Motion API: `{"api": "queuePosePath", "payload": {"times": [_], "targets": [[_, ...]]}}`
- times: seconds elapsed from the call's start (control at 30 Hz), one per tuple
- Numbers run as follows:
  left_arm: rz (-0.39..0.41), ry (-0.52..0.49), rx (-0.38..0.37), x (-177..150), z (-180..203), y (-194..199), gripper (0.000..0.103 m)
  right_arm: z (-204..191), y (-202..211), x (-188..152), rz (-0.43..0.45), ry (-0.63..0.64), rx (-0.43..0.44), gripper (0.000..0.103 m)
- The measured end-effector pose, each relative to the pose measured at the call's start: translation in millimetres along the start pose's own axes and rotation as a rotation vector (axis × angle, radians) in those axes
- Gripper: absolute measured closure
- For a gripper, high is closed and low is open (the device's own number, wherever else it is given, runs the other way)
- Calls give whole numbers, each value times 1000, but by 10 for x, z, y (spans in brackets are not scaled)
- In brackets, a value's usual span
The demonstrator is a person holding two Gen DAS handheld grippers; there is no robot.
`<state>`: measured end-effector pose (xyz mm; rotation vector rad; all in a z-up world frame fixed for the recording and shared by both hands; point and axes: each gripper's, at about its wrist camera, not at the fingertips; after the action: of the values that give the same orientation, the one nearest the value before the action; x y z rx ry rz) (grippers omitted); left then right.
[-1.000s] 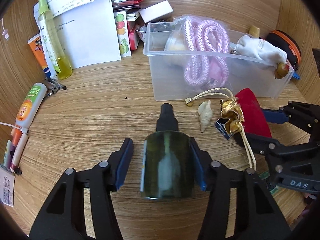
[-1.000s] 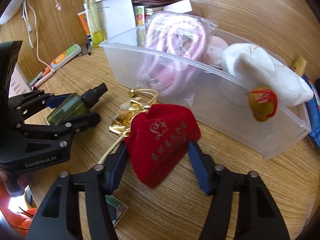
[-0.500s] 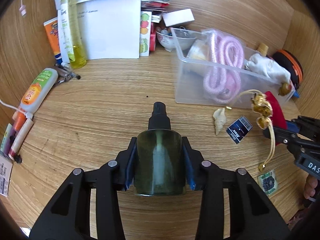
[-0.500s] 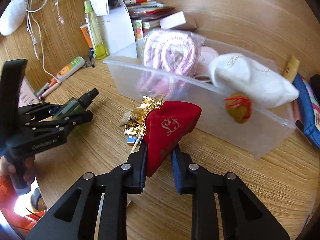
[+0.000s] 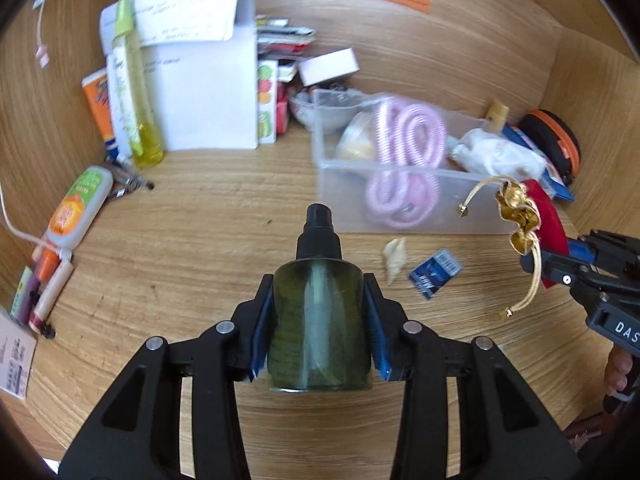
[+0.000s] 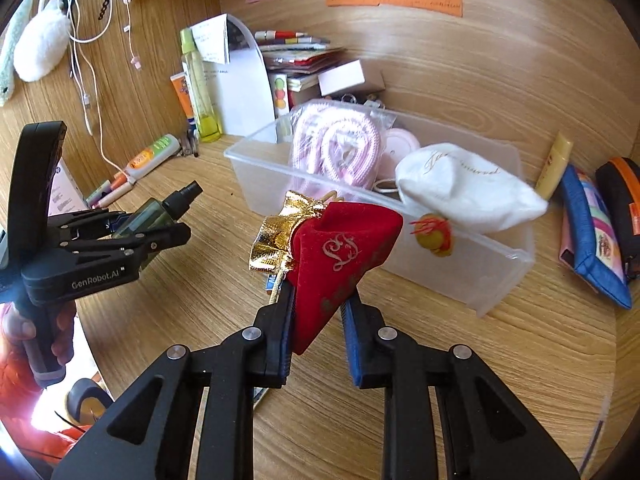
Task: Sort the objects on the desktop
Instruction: 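Carry the green spray bottle with left while right carries red pouch over box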
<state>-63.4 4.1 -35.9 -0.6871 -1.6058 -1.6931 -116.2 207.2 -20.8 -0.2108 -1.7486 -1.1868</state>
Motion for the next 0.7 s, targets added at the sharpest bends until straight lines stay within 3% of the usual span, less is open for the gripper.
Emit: {"api": "queuePosePath", "payload": {"times": [0.33, 0.7], "targets": [[35, -81, -44, 284, 213, 62, 62, 26, 222, 198, 58, 13, -23, 83], [82, -91, -95, 707, 239, 158, 62, 104, 327, 467, 103, 25, -36, 83]]}}
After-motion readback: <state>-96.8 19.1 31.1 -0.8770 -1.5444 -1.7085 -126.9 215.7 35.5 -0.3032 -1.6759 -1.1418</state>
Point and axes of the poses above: each gripper's, at about its wrist camera, not at the fingertips, and y roughly against the way its jaws point, z to its right, x to its top, and after that the axes turned 7 degrees about z, right-handed
